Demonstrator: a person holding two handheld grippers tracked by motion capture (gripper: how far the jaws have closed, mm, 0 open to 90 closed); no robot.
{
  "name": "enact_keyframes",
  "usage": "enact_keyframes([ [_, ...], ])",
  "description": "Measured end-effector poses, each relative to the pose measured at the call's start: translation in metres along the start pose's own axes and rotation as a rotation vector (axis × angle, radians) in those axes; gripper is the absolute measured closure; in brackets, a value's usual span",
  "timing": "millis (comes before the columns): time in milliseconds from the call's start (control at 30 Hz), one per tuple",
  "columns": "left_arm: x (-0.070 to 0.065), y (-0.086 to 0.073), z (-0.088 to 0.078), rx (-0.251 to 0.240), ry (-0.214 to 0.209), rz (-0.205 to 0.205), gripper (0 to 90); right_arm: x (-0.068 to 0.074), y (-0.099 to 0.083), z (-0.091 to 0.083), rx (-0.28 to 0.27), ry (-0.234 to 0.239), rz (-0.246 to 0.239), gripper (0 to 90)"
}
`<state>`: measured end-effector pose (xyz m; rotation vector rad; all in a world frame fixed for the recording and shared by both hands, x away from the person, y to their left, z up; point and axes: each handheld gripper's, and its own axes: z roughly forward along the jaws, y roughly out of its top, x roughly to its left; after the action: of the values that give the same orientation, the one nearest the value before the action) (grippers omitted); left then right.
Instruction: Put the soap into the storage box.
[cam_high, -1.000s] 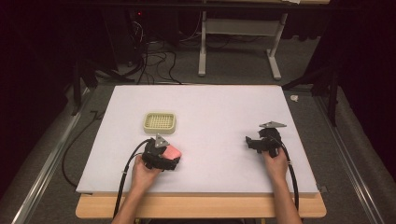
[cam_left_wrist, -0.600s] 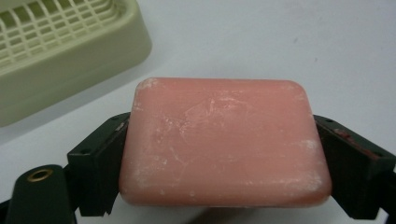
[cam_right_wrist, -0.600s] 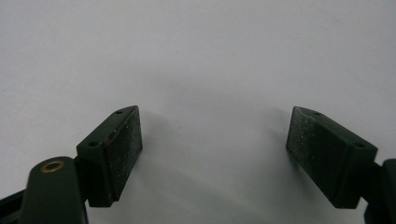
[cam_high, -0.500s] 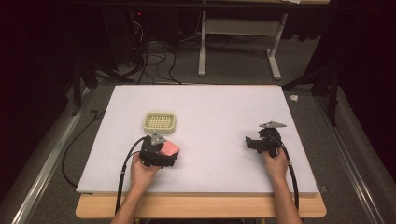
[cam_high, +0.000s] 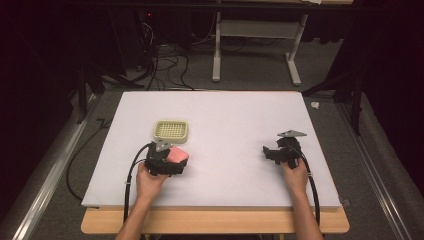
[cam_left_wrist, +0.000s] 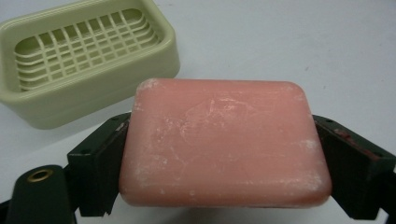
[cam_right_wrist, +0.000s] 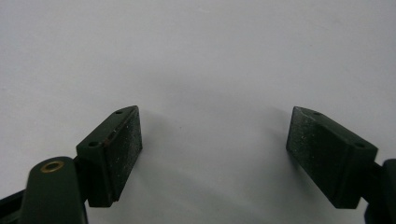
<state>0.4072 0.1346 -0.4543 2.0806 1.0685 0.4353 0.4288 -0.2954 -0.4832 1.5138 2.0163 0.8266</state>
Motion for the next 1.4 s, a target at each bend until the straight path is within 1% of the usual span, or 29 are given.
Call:
enact_keyframes([
  [100, 0.004, 0.000, -0.001, 0.003, 0.010, -0.018, 13.9, 0.000, 0.000, 0.000, 0.000, 0.000, 0.000, 19.1],
  [200, 0.007, 0.000, -0.003, -0.003, 0.008, -0.035, 13.9, 0.000, 0.000, 0.000, 0.000, 0.000, 0.000, 19.1],
  [300, 0.010, 0.003, -0.006, 0.001, 0.021, -0.032, 13.9, 0.000, 0.000, 0.000, 0.001, 0.000, 0.001, 19.1],
  [367, 0.011, 0.005, -0.008, -0.006, 0.021, -0.033, 13.9, 0.000, 0.000, 0.000, 0.000, 0.000, 0.001, 19.1],
  [467, 0.013, 0.008, -0.012, -0.008, 0.033, -0.029, 13.9, 0.000, 0.000, 0.000, 0.001, 0.000, 0.002, 19.1],
  [567, 0.017, 0.010, -0.014, -0.011, 0.031, -0.047, 13.9, 0.000, 0.000, 0.000, 0.000, 0.001, 0.000, 19.1],
  [633, 0.018, 0.012, -0.014, -0.011, 0.039, -0.052, 13.9, 0.000, 0.000, 0.000, 0.000, 0.000, 0.000, 19.0],
  [800, 0.020, 0.017, -0.015, 0.002, 0.061, -0.049, 13.9, 0.000, 0.000, 0.000, 0.000, 0.001, 0.000, 19.0],
  [867, 0.021, 0.020, -0.017, -0.003, 0.064, -0.050, 13.9, 0.000, 0.000, 0.000, 0.000, -0.001, 0.000, 18.9],
  [967, 0.024, 0.024, -0.018, -0.010, 0.076, -0.064, 13.9, 0.000, 0.000, 0.000, 0.001, 0.000, 0.000, 18.7],
  [1100, 0.029, 0.030, -0.019, -0.023, 0.081, -0.087, 13.9, 0.000, 0.000, 0.000, 0.001, 0.000, 0.000, 18.7],
  [1167, 0.032, 0.031, -0.017, -0.028, 0.070, -0.107, 13.9, 0.000, 0.000, 0.000, 0.001, -0.001, 0.000, 18.7],
  [1267, 0.035, 0.032, -0.013, -0.015, 0.081, -0.115, 13.9, 0.000, 0.000, 0.000, 0.001, 0.000, 0.002, 18.7],
  [1400, 0.039, 0.037, -0.010, -0.013, 0.089, -0.127, 13.9, 0.000, 0.000, 0.000, 0.001, 0.000, 0.000, 18.7],
])
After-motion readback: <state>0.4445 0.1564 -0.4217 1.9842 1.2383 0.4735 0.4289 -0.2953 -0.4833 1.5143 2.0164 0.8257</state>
